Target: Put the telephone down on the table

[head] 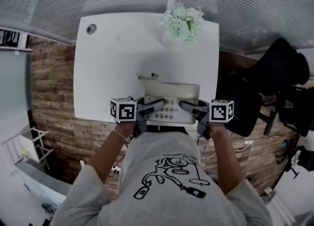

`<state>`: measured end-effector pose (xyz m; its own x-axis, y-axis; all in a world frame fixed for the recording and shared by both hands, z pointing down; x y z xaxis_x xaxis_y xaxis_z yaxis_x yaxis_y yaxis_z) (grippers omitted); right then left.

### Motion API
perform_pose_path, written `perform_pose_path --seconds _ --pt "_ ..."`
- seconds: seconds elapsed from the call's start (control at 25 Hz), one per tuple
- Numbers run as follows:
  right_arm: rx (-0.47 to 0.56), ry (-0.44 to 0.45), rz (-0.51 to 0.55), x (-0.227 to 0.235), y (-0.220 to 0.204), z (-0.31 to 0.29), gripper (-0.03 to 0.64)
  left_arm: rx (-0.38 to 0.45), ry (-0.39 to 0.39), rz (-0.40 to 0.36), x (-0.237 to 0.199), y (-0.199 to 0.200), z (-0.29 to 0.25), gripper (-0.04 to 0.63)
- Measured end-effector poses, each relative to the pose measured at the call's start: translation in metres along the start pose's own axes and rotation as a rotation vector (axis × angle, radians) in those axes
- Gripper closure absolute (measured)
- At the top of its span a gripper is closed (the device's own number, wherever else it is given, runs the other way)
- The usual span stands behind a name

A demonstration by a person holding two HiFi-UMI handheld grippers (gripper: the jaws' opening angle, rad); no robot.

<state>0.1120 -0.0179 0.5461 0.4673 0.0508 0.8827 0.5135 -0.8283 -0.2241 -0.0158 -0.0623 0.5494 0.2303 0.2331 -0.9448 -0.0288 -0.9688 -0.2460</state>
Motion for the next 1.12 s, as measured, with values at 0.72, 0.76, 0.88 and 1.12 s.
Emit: perform_pose_path --seconds 0.72,0.76,0.88,1.12 --pt "-0.051 -0.021 -0.03 0.047 -0.021 -0.02 0.318 -0.015 0.104 -0.04 -0.047 -0.021 -0.006 0.353" --pt "-0.055 -0.026 -0.028 0.05 -0.023 -0.02 0.319 -0.023 0.118 -0.046 -0.05 -0.023 -0.007 0.348" --pt "-0.068 -0.041 -0.028 0.057 -0.029 -0.022 0.319 -0.042 0.156 -0.068 -0.058 -0.027 -0.006 0.333" --pt "-0.089 -0.052 -0.022 0.066 -0.033 -0.028 0.321 -0.061 0.228 -0.092 -0.069 -0.029 -0.004 0.314"
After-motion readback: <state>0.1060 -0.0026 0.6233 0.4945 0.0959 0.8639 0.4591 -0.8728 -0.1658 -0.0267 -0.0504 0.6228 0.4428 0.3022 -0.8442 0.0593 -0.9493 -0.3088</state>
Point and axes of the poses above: the fingertips, and each gripper's own axes: z backward along the fingers, x to its right, y out of its top, the point moved 3 cm from there along z, backward along the fingers, and after that the axes turned 6 degrees about x, right-handed, at the moved point
